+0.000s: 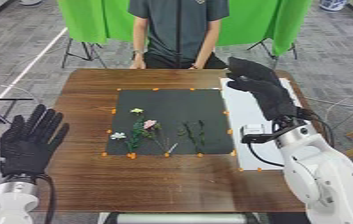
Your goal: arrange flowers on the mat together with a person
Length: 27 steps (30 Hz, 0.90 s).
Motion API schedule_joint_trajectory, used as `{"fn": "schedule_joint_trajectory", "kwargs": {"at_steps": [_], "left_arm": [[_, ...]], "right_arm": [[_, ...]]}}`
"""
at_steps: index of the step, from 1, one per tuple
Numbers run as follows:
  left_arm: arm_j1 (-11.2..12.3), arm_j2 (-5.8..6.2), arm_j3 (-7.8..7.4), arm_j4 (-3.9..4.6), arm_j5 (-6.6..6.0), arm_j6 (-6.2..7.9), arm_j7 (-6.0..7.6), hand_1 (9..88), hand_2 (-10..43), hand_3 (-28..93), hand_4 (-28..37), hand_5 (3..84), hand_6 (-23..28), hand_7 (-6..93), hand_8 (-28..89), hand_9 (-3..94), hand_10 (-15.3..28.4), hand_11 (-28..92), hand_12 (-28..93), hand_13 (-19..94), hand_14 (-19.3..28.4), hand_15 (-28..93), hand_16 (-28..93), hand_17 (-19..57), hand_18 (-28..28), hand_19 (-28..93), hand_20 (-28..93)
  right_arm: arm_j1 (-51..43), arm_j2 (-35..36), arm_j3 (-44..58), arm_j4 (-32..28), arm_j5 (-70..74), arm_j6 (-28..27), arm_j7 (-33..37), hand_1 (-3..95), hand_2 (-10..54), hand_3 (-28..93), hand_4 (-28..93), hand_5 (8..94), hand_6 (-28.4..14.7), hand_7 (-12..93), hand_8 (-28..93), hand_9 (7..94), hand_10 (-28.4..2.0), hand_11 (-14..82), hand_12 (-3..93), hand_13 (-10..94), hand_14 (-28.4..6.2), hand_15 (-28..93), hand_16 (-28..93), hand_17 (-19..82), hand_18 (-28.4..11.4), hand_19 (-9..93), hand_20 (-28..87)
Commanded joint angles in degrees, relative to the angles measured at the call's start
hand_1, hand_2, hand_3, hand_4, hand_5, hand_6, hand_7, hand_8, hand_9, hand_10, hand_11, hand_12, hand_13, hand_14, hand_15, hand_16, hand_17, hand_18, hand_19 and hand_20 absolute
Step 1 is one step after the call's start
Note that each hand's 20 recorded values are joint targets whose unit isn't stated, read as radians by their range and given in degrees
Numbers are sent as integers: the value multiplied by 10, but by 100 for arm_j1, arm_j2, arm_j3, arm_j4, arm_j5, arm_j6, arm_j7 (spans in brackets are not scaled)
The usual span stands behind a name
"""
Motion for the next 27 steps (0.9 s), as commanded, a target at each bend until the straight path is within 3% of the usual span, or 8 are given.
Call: {"fn": "schedule_joint_trajectory", "kwargs": {"at_steps": [1, 13, 16, 27], "left_arm": [[128, -18, -76, -39, -27, -83, 98, 315, 155, 694, -283, 459, 79, 81, -86, 417, 133, 137, 86, 311, 116, 180, -43, -21, 124, 281, 130], [79, -26, -88, -26, -51, -95, 84, 315, 155, 694, -283, 458, 79, 82, -87, 417, 133, 138, 87, 311, 116, 179, -43, -21, 124, 280, 130], [71, -36, -94, 6, 13, -196, 45, 315, 155, 693, -283, 458, 79, 82, -86, 417, 133, 137, 87, 311, 116, 179, -42, -21, 124, 280, 130], [156, -77, -66, -27, 19, -212, 11, 315, 147, 693, -283, 453, 79, 81, -84, 412, 131, 136, 90, 311, 115, 172, -40, -20, 125, 275, 128]], "right_arm": [[-1074, -356, 334, -175, 545, 604, -69, 274, 69, 833, -263, 364, -60, 148, -124, 336, -141, 97, 108, 270, -130, 180, 114, 87, -164, 447, 73], [-1685, -603, 913, -356, 595, 660, -95, 270, 82, 832, -264, 393, -52, 154, -128, 351, -139, 98, 98, 274, -121, 166, 114, 84, -166, 441, 88], [-1750, -692, 987, -381, 564, 561, -62, 269, 84, 830, -264, 410, -51, 154, -130, 357, -137, 97, 97, 275, -121, 164, 115, 82, -169, 440, 90], [-1780, -784, 1062, -422, 557, 474, 27, 271, 85, 828, -262, 417, -50, 158, -131, 362, -137, 93, 97, 284, -124, 164, 122, 80, -174, 443, 99]]}}
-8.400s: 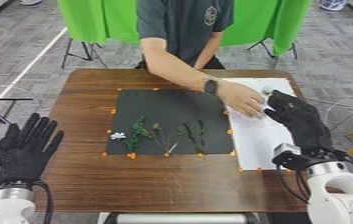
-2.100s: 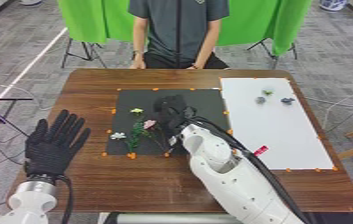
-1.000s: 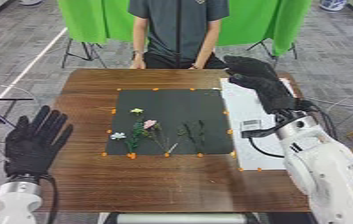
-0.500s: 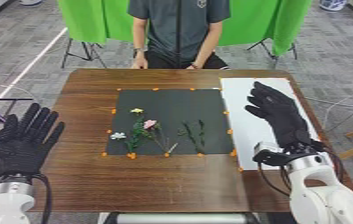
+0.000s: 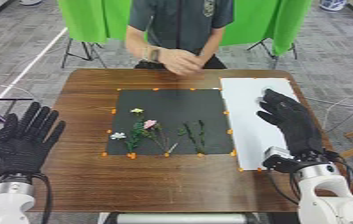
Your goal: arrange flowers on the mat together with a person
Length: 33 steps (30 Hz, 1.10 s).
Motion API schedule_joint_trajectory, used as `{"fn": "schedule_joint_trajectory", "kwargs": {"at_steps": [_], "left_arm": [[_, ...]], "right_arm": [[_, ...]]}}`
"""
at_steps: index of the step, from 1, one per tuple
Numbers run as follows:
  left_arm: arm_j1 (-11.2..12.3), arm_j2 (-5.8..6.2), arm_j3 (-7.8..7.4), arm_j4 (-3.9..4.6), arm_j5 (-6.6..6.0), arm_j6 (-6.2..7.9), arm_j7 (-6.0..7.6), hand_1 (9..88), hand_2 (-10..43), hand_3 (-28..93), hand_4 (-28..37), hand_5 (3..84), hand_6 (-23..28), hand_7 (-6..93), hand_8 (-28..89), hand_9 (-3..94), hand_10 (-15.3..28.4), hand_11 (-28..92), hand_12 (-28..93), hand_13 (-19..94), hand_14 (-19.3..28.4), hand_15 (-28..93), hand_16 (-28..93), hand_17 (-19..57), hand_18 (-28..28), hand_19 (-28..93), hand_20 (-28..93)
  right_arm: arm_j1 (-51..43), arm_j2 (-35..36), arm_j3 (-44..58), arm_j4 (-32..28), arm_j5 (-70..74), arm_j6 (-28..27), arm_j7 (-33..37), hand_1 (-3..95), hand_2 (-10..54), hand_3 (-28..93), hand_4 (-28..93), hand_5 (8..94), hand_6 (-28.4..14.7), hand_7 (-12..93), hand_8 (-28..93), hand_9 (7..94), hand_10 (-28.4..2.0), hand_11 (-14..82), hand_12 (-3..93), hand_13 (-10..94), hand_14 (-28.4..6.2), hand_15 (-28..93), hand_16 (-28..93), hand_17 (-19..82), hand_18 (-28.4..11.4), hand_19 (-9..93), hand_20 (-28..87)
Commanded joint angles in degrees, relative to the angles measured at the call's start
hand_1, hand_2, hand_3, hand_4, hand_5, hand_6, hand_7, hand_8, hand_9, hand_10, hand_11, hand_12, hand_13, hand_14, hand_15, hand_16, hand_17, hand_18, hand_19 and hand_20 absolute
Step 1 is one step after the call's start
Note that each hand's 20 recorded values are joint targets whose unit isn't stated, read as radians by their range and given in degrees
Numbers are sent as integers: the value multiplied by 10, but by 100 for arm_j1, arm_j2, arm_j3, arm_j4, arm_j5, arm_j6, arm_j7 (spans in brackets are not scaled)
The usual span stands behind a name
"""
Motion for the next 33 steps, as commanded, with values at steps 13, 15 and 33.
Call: {"fn": "schedule_joint_trajectory", "kwargs": {"at_steps": [13, 15, 33], "left_arm": [[130, -55, 44, -2, -42, -61, -61, 315, 144, 694, -283, 453, 79, 80, -83, 411, 130, 135, 90, 312, 115, 169, -39, -21, 125, 274, 129], [133, -74, 32, -4, -24, -49, -81, 316, 144, 693, -283, 453, 79, 80, -84, 411, 130, 135, 91, 312, 114, 169, -38, -20, 126, 274, 129], [122, -78, 119, -16, -190, 77, -96, 316, 145, 693, -283, 456, 82, 82, -84, 412, 131, 137, 91, 313, 117, 174, -38, -22, 126, 277, 131]], "right_arm": [[71, -10, -37, 4, -128, 25, 189, 274, 84, 823, -262, 423, -52, 156, -130, 373, -137, 92, 100, 300, -131, 169, 125, 79, -181, 450, 103], [96, 2, -38, 11, -105, 67, 201, 273, 83, 823, -261, 421, -51, 157, -130, 375, -136, 93, 101, 300, -131, 169, 125, 79, -181, 450, 103], [135, 37, -32, 59, -225, 54, 348, 279, 77, 820, -261, 420, -51, 160, -131, 375, -137, 93, 102, 295, -136, 175, 127, 79, -181, 453, 100]]}}
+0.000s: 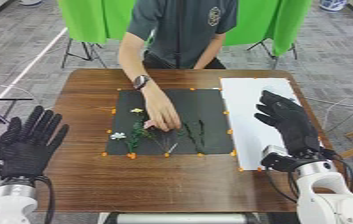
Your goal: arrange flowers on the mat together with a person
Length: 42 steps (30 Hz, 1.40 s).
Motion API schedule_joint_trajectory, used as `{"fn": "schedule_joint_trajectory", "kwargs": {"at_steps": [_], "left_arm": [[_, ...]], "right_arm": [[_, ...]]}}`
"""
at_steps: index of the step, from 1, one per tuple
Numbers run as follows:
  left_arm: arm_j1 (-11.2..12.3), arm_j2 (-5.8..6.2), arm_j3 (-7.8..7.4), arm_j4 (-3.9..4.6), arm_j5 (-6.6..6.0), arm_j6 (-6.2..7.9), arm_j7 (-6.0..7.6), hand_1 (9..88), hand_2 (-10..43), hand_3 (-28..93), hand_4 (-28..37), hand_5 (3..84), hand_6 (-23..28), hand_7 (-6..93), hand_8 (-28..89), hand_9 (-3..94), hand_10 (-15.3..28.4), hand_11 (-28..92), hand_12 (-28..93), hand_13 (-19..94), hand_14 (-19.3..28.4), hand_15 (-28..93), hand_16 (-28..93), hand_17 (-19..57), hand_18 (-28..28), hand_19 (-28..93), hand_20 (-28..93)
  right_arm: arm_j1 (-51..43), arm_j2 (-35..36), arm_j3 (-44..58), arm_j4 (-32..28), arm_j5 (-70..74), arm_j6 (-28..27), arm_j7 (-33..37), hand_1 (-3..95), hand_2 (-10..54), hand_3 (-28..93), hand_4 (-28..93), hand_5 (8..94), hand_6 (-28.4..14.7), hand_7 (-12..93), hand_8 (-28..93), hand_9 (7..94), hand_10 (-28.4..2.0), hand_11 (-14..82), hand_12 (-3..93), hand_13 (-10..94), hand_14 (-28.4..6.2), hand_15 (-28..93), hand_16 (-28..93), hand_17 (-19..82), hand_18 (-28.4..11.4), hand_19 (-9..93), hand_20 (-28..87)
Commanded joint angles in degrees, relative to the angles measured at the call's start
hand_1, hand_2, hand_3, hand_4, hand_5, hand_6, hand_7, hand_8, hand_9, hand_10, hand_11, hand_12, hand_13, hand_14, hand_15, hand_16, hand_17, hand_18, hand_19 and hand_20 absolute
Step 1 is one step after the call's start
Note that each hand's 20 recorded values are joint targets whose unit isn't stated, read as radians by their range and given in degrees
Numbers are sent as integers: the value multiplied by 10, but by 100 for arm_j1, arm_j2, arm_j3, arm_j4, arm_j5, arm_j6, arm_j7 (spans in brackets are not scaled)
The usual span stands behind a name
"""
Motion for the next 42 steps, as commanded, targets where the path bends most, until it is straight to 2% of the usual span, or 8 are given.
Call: {"fn": "schedule_joint_trajectory", "kwargs": {"at_steps": [1, 10, 18, 21, 29, 33, 36, 42], "left_arm": [[67, -47, 40, -7, -37, 70, -64, 316, 146, 693, -283, 456, 82, 81, -84, 411, 130, 137, 91, 313, 117, 174, -38, -22, 126, 278, 131], [7, -26, 42, 18, -21, 53, -105, 316, 146, 693, -283, 456, 81, 81, -84, 413, 131, 139, 91, 313, 118, 175, -38, -22, 126, 278, 131], [4, -22, 107, 26, 3, 21, -145, 316, 146, 693, -283, 456, 81, 82, -84, 412, 131, 138, 90, 312, 119, 176, -38, -22, 126, 277, 130], [-12, -4, 129, -2, 4, 137, -108, 316, 147, 693, -283, 456, 82, 81, -85, 412, 130, 138, 90, 312, 120, 177, -38, -21, 126, 276, 130], [50, -36, 176, -11, -83, 165, -23, 316, 148, 694, -283, 459, 82, 84, -85, 414, 131, 139, 90, 313, 120, 178, -38, -22, 126, 279, 131], [8, -12, 224, 1, -32, 111, -65, 316, 150, 694, -283, 459, 82, 83, -86, 415, 131, 139, 89, 314, 120, 179, -39, -23, 126, 281, 131], [-44, 3, 259, 40, 145, 22, -93, 317, 154, 700, -283, 460, 82, 84, -86, 415, 131, 139, 89, 315, 119, 180, -39, -23, 126, 282, 131], [-75, 7, 317, 47, 115, 8, -75, 320, 161, 708, -283, 460, 81, 83, -87, 416, 132, 138, 88, 316, 120, 181, -40, -23, 126, 281, 130]], "right_arm": [[-12, 45, 12, 5, -146, 76, 17, 279, 77, 820, -261, 420, -50, 161, -131, 374, -137, 93, 103, 294, -137, 176, 128, 79, -181, 453, 100], [232, 351, -38, 214, -656, 476, -65, 281, 73, 819, -258, 419, -51, 161, -132, 370, -137, 92, 104, 289, -141, 180, 126, 78, -180, 453, 98], [1141, 923, -201, 963, -4352, 643, 727, 296, 41, 809, -250, 397, -57, 157, -127, 345, -140, 91, 106, 271, -149, 187, 123, 75, -181, 464, 96], [1443, 1007, -130, 1214, -5723, 258, 885, 300, 28, 807, -245, 384, -57, 154, -124, 331, -136, 91, 107, 261, -150, 190, 119, 75, -181, 470, 91], [2717, 1192, -977, 2425, -7244, -103, 1830, 306, -7, 802, -234, 296, -56, 143, -113, 275, -157, 80, 116, 231, -160, 210, 113, 69, -177, 493, 78], [3405, 1268, -1382, 3188, -7352, -456, 2109, 317, -38, 807, -235, 293, -58, 143, -111, 271, -162, 79, 116, 226, -165, 221, 106, 68, -179, 509, 71], [3822, 1348, -1692, 3676, -7668, -656, 2208, 360, -78, 818, -250, 297, -62, 148, -114, 268, -164, 82, 117, 233, -165, 249, 96, 78, -184, 537, 64], [4424, 1435, -2078, 4331, -7709, -1058, 2260, 377, -93, 820, -269, 308, -61, 160, -122, 269, -163, 96, 111, 238, -163, 268, 73, 84, -185, 556, 48]]}}
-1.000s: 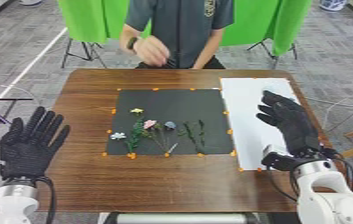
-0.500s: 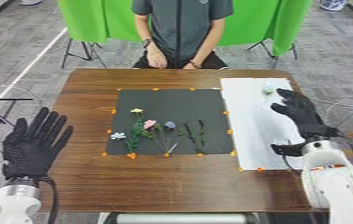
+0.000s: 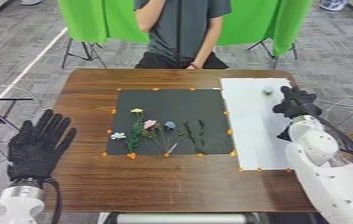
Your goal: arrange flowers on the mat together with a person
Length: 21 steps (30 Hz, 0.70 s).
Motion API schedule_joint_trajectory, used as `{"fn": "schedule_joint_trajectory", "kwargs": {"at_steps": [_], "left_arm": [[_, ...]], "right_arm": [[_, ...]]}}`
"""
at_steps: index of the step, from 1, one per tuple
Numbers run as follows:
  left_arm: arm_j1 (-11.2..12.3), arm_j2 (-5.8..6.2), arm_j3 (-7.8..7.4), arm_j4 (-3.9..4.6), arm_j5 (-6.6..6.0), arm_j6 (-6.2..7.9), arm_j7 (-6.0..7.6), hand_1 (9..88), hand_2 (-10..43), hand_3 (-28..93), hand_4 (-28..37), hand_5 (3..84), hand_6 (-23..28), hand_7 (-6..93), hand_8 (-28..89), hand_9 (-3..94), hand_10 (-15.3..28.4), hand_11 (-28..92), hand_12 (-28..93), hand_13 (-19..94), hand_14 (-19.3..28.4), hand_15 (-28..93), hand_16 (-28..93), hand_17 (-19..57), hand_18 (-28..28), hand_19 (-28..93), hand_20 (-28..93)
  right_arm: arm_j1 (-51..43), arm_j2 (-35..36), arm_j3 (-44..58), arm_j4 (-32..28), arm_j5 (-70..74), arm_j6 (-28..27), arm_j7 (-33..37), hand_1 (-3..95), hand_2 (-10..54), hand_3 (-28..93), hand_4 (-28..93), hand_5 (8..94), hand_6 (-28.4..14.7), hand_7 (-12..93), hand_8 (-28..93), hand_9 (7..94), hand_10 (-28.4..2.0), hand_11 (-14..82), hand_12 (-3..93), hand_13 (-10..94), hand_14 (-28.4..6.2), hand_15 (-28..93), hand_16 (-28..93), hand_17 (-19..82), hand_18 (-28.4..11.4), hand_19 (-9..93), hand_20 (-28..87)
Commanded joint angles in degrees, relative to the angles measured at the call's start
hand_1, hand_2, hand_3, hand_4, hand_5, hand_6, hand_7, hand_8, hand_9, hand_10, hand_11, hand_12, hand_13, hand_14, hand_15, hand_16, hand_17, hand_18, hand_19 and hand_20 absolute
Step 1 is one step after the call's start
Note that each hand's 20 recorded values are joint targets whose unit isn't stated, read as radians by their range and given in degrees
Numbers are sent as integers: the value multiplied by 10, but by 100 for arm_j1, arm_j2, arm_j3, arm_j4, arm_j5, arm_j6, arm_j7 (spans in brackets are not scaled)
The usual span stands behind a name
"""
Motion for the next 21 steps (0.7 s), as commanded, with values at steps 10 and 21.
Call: {"fn": "schedule_joint_trajectory", "kwargs": {"at_steps": [10, 21], "left_arm": [[-37, -1, 111, 65, 96, -135, -64, 317, 158, 708, -283, 457, 79, 83, -86, 415, 132, 136, 89, 314, 120, 177, -39, -22, 126, 279, 129], [-45, -44, 124, 76, 92, -154, -116, 317, 152, 706, -283, 453, 79, 81, -85, 412, 130, 133, 91, 312, 120, 173, -37, -23, 127, 274, 129]], "right_arm": [[1301, -34, -210, 1174, 464, -2195, 468, 396, 9, 810, -280, 415, -51, 186, -143, 367, -161, 132, 104, 361, -146, 352, 80, 144, -193, 641, 66], [803, -101, -157, 963, 433, -1752, 119, 572, -56, 650, -283, 634, 18, 337, -92, 718, -95, 127, 268, 625, -59, 361, 313, 220, -181, 671, 127]]}}
